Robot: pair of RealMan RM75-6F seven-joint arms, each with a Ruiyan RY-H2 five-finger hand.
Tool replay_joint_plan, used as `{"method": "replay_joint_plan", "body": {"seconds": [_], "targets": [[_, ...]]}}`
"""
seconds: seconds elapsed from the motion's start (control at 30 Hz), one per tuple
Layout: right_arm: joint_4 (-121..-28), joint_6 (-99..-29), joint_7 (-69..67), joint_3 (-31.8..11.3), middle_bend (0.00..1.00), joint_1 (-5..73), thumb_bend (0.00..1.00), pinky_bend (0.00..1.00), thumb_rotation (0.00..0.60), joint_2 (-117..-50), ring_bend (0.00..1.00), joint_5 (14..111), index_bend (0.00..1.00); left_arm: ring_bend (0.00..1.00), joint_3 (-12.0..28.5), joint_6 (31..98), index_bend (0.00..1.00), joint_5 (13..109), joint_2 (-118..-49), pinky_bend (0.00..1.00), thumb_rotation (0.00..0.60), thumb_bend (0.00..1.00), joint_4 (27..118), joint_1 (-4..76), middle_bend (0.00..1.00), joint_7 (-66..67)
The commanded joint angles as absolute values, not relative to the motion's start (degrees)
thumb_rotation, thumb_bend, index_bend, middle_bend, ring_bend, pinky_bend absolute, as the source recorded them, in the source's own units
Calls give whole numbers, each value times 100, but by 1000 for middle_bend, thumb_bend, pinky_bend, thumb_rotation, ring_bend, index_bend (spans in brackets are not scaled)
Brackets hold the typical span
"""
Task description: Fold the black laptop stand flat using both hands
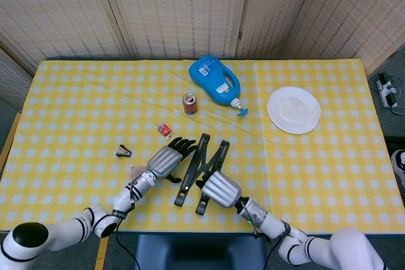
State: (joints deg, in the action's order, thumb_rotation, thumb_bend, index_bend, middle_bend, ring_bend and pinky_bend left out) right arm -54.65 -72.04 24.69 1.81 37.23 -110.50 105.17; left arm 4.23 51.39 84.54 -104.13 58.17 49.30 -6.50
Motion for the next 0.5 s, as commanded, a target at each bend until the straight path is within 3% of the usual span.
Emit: {"method": "replay_joint_plan", "body": {"seconds": [0.03,0.17,0.3,0.4,0.5], "targets": [[-6386,-6889,2452,195,548,3861,181,696,600,-10418,603,10436,352,0,469,5316,0,8422,-10181,0,600,154,6037,4812,46,-651],[-7687,-5894,2711,1,337,4156,179,464,600,-9606,419,9923,169,0,505,5506,0,8401,-9884,0,600,154,6340,4690,42,-635],[-8679,-4543,3207,-276,95,4566,180,156,600,-8935,165,9044,3,0,520,5609,0,8364,-9644,0,600,154,6613,4585,39,-651],[-8981,-3831,3665,-469,8,4854,179,37,600,-8716,53,8378,0,0,508,5648,0,8338,-9519,0,600,154,6746,4518,35,-610],[-9043,-3474,4097,-568,0,5088,180,8,600,-8714,24,7838,0,0,508,5633,0,8274,-9439,0,600,153,6831,4467,31,-597]]}}
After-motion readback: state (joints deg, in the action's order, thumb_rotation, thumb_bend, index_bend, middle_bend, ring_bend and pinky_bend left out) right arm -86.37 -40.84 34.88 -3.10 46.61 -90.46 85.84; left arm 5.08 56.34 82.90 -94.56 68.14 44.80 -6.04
